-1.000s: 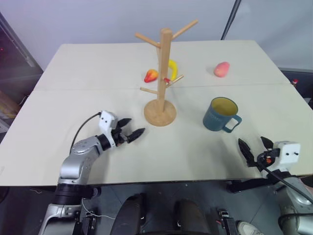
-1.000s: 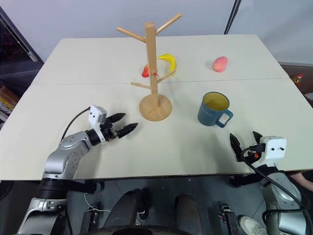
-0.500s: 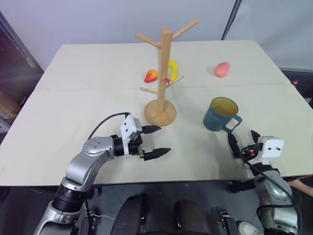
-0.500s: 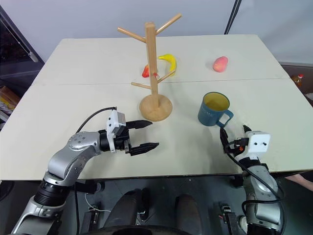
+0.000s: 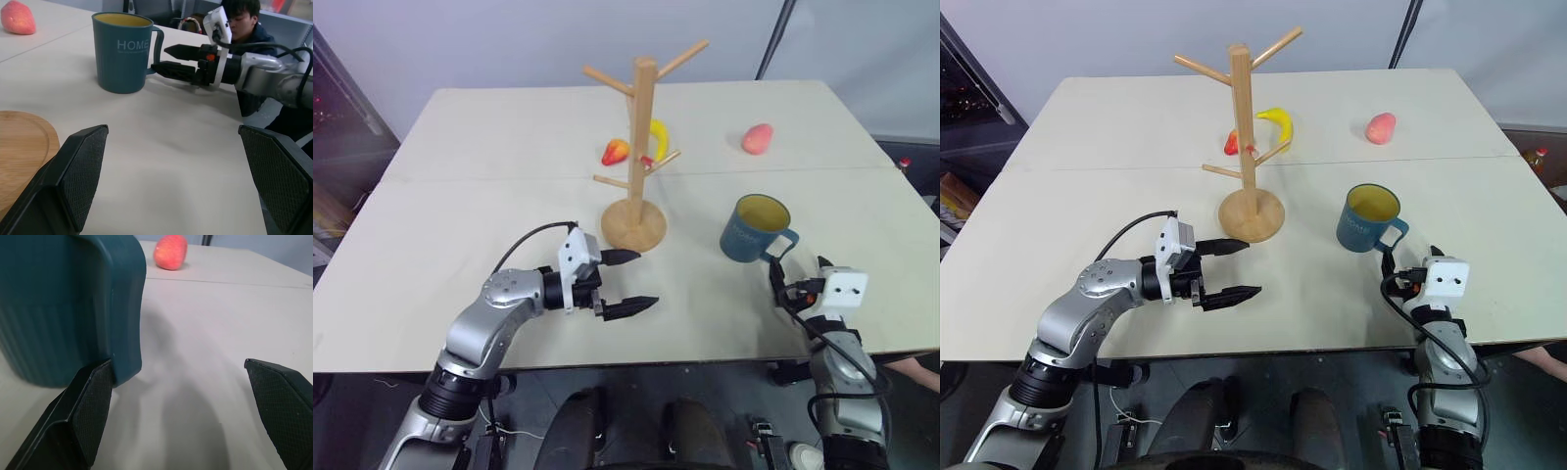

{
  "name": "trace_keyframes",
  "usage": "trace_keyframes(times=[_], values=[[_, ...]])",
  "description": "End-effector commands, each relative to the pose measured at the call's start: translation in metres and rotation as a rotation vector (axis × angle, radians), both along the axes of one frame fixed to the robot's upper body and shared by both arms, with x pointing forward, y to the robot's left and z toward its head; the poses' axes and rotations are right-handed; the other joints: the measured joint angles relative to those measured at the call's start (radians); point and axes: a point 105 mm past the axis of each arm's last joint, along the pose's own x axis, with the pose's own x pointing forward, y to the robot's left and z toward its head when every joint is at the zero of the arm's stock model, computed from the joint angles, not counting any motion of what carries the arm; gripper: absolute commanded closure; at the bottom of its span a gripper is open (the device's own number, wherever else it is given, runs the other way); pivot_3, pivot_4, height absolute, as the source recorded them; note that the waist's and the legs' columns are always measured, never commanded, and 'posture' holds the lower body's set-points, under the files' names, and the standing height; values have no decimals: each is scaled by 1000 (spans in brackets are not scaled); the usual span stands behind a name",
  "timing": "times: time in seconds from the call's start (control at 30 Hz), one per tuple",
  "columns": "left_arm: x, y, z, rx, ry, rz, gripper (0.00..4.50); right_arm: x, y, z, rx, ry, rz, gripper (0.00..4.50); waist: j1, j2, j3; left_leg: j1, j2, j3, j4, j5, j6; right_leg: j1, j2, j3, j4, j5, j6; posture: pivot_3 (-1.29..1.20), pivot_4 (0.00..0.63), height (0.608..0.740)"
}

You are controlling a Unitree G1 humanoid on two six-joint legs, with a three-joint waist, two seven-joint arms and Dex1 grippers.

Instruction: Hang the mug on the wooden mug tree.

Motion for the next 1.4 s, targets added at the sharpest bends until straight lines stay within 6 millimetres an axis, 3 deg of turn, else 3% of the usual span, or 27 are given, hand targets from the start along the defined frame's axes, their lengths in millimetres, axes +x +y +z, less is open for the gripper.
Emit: trace_keyframes(times=[0.03,0.17,0.27,0.5,0.63,0.73,1.0,1.17,1.4], values=[[-2,1,12,-19,-54,-6,0,3,-2,10,-9,-46,-20,169,-1,0,0,0,0,0,0,0,0,0,0,0,0,0,0,0,150,740],[-5,1,11,-18,-55,0,0,11,4,14,26,-57,6,169,-1,0,0,0,0,0,0,0,0,0,0,0,0,0,0,0,150,740],[-5,2,11,-18,-57,7,0,16,11,16,38,-59,40,972,-6,0,0,0,0,0,0,0,0,0,0,0,0,0,0,0,150,740],[-7,4,10,-15,-57,28,0,24,21,21,69,-67,95,4453,-6,0,0,0,0,0,0,0,0,0,0,0,0,0,0,0,150,740],[-6,6,10,-13,-57,36,0,24,29,24,59,-67,138,4453,-5,0,0,0,0,0,0,0,0,0,0,0,1,0,0,0,150,740],[-3,9,10,-6,-57,48,0,20,44,35,-64,-69,230,4453,-5,0,0,0,0,0,0,0,0,0,0,0,1,0,0,0,150,740],[12,35,11,7,-68,111,0,-4,125,105,-700,-139,728,4453,-9,2,1,0,1,0,0,0,0,-1,1,0,1,0,0,0,150,740],[17,45,18,-15,-104,148,0,-4,154,149,-826,-197,814,4453,1,0,2,0,1,0,1,0,0,0,0,0,0,0,0,0,150,740],[17,62,33,-48,-145,186,0,8,168,185,-903,-216,833,4453,2,-2,2,-1,0,-1,1,0,0,-1,-3,-1,-1,0,0,0,150,740]])
